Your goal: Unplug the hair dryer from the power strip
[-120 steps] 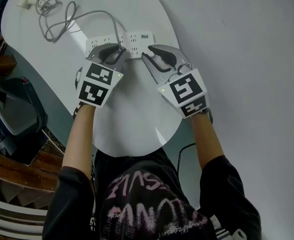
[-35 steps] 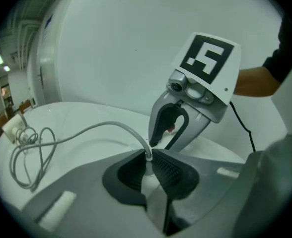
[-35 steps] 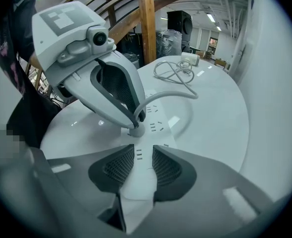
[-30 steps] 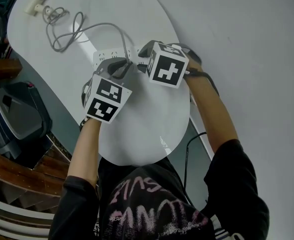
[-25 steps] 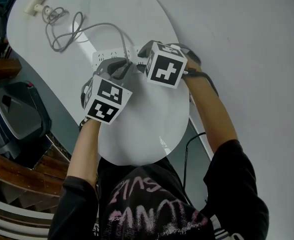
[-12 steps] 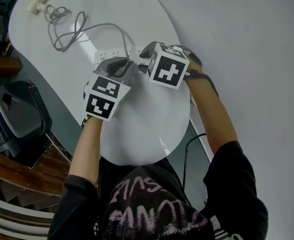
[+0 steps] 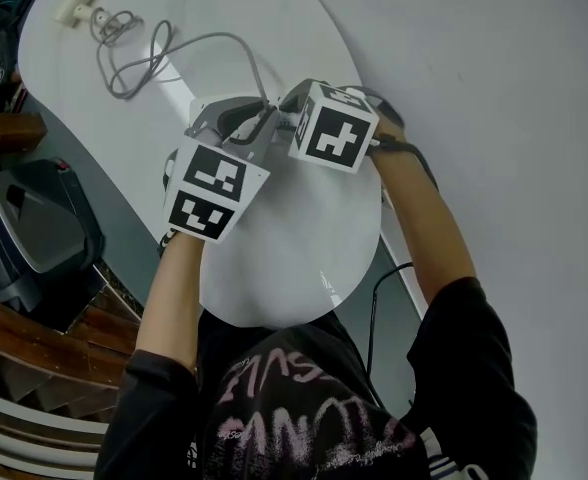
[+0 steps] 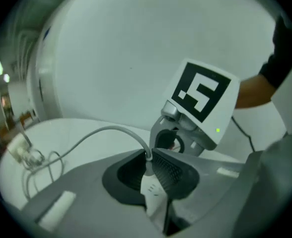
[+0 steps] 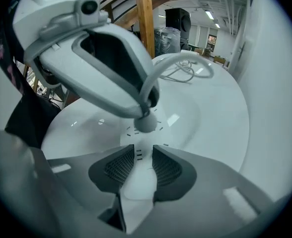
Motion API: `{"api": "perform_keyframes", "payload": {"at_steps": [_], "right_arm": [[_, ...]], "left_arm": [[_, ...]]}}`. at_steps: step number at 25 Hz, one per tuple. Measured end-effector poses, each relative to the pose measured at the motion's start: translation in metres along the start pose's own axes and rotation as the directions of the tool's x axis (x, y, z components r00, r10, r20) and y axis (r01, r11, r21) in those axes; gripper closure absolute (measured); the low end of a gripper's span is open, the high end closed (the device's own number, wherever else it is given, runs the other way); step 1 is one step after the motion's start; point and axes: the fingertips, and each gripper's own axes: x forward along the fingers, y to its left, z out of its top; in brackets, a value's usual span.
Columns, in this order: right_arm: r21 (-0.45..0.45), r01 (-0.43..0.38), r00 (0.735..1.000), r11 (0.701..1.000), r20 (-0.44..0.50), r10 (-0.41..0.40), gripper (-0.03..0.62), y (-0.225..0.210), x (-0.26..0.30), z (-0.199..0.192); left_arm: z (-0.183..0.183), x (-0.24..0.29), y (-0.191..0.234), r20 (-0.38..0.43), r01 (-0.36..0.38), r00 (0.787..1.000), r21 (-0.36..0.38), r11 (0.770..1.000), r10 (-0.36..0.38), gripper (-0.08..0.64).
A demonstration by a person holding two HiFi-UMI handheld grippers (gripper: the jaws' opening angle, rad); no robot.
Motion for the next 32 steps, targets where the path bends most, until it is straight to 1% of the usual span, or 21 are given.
{"api": "perform_keyframes", "payload": {"at_steps": [1,3,6,8,11,12,14,16,18,22,25,29,32], "right_arm": [[0.0,0.004,1.0,1.0,0.0,-0.004,0.448,0.0,0.0,0.0],[0.005,0.01,1.0,1.0,0.008,-0.01,0.448,0.003,0.002,-0.001],[0.013,0.026,0.999,1.0,0.032,-0.026,0.449,0.002,0.001,-0.001],[0.011,0.033,0.998,0.999,0.045,-0.033,0.449,0.002,0.0,-0.001],[0.055,0.035,0.995,0.998,0.092,-0.04,0.456,0.001,-0.001,-0.001],[0.073,0.04,0.993,0.996,0.11,-0.048,0.463,0.001,-0.002,-0.001],[0.099,0.047,0.989,0.994,0.138,-0.061,0.502,0.002,-0.004,-0.001],[0.122,0.043,0.985,0.992,0.159,-0.062,0.517,0.007,-0.005,-0.001],[0.125,0.05,0.982,0.991,0.173,-0.072,0.526,0.012,-0.006,-0.002],[0.165,0.074,0.963,0.984,0.243,-0.113,0.555,0.017,-0.015,0.004],[0.193,0.095,0.952,0.976,0.269,-0.146,0.565,0.02,-0.024,0.005],[0.22,0.113,0.938,0.969,0.299,-0.177,0.565,0.027,-0.034,0.007],[0.248,0.146,0.917,0.958,0.329,-0.225,0.565,0.029,-0.042,0.009]], "left_arm": [[0.006,0.0,0.003,0.001,-0.008,1.0,0.022,1.0,0.008,0.508],[0.005,-0.004,0.007,0.007,-0.005,1.0,-0.015,1.0,0.006,0.508],[-0.004,-0.01,0.007,-0.008,-0.015,1.0,-0.016,1.0,0.015,0.508],[-0.008,-0.013,0.009,-0.001,-0.018,1.0,-0.039,0.999,0.018,0.508],[-0.011,-0.019,0.013,0.01,-0.031,0.999,-0.071,0.997,0.032,0.506],[-0.011,-0.022,0.013,0.014,-0.037,0.999,-0.081,0.996,0.038,0.506],[-0.013,-0.027,0.014,0.018,-0.05,0.999,-0.089,0.995,0.052,0.506],[-0.014,-0.031,0.015,0.023,-0.071,0.997,-0.074,0.995,0.072,0.506],[-0.018,-0.033,0.016,0.022,-0.087,0.996,-0.062,0.994,0.088,0.506],[-0.02,-0.039,0.016,0.041,-0.103,0.993,-0.082,0.991,0.106,0.505],[-0.019,-0.043,0.013,0.052,-0.112,0.992,-0.094,0.989,0.117,0.505],[-0.019,-0.05,0.009,0.058,-0.116,0.991,-0.111,0.987,0.123,0.505],[-0.021,-0.055,0.006,0.068,-0.12,0.989,-0.12,0.986,0.128,0.505]]}}
